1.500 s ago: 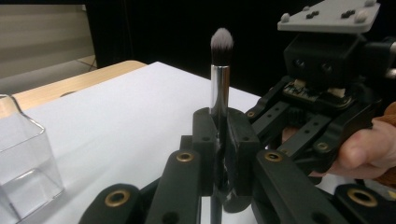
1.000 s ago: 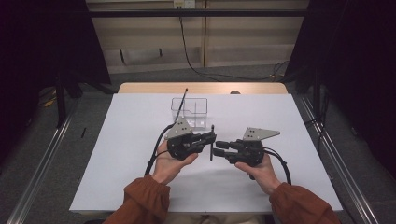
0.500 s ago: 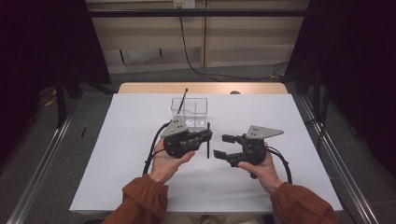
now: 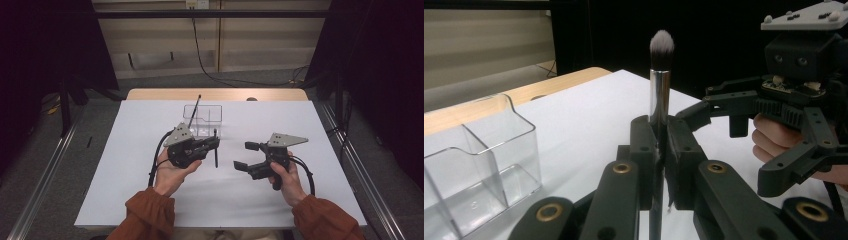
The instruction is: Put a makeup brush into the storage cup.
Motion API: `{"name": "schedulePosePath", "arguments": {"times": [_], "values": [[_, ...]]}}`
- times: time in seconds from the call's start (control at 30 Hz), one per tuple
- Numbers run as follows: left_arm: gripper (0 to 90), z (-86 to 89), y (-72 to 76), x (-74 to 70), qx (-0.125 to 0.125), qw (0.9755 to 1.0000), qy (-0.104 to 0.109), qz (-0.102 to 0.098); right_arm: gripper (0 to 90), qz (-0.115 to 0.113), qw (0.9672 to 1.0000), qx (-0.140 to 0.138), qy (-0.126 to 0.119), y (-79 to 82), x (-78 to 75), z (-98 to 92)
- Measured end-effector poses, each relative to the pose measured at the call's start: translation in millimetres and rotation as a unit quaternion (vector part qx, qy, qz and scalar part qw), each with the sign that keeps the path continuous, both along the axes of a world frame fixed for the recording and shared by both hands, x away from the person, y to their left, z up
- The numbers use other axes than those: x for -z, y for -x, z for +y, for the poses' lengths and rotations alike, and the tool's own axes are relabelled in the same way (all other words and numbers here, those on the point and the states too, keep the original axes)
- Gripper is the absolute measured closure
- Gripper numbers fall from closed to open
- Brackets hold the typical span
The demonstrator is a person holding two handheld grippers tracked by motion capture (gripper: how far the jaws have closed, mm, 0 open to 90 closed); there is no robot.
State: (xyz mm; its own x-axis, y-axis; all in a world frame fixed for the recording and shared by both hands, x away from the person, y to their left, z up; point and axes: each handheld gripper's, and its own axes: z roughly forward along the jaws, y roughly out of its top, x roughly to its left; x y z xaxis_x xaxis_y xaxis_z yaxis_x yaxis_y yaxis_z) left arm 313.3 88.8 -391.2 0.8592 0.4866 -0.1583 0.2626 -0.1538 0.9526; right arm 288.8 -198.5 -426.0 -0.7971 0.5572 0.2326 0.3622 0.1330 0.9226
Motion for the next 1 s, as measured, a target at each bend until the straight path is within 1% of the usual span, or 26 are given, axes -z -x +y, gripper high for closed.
{"name": "schedulePosePath", "arguments": {"times": [0.07, 0.13, 0.2, 0.23, 0.33, 0.37, 0.4, 0.47, 0.5, 0.53, 0.67, 0.73, 1.0], "values": [[83.8, 3.3, -0.9, -0.6, -0.004, 1.0, -0.002, 0.0, 9.9, -0.004, 0.9998, 0.013, 0.014, 0.9, 0.5, -0.1], [83.8, 6.8, -1.5, -1.4, -0.007, 1.0, -0.001, 0.001, 9.5, -0.003, 0.9998, 0.012, 0.016, 1.3, 1.2, -1.6], [83.9, 9.5, -1.6, -2.7, -0.013, 0.9999, -0.001, 0.0, 8.7, -0.016, 0.9994, 0.017, 0.026, 2.6, 1.4, -3.2], [83.8, 10.7, -1.4, -3.1, -0.015, 0.9999, -0.001, 0.0, 8.6, -0.018, 0.9993, 0.019, 0.027, 2.7, 1.5, -3.9], [83.8, 13.6, -1.1, -3.8, -0.018, 0.9998, -0.003, 0.0, 8.6, -0.015, 0.9991, 0.022, 0.034, 3.9, 2.0, -7.3], [83.8, 14.5, -1.3, -4.0, -0.019, 0.9998, -0.006, 0.0, 8.5, -0.019, 0.9988, 0.028, 0.036, 4.4, 2.9, -8.9], [83.9, 15.4, -1.7, -4.1, -0.018, 0.9998, -0.007, -0.001, 8.5, -0.025, 0.9984, 0.039, 0.032, 5.5, 4.7, -11.4], [83.8, 18.3, -2.7, -5.3, -0.021, 0.9998, -0.005, -0.002, 8.2, -0.024, 0.9981, 0.049, 0.028, 6.8, 7.0, -15.6], [83.8, 20.0, -2.9, -6.2, -0.024, 0.9997, -0.006, -0.003, 7.9, -0.024, 0.9977, 0.055, 0.032, 8.1, 8.0, -18.9], [83.9, 21.8, -3.3, -6.9, -0.026, 0.9996, -0.007, -0.002, 7.8, -0.026, 0.9974, 0.06, 0.03, 8.8, 8.7, -21.5], [83.8, 30.0, -5.5, -9.0, -0.035, 0.9994, -0.003, -0.003, 7.8, -0.031, 0.9963, 0.074, 0.03, 13.7, 7.4, -32.1], [83.9, 33.5, -6.6, -9.6, -0.04, 0.9992, -0.005, -0.003, 6.3, -0.036, 0.9949, 0.089, 0.028, 17.0, 7.1, -38.0], [83.9, 44.3, -9.2, -13.2, -0.052, 0.9986, -0.003, -0.006, 5.2, -0.036, 0.9932, 0.107, 0.029, 27.2, 9.6, -58.5]]}}
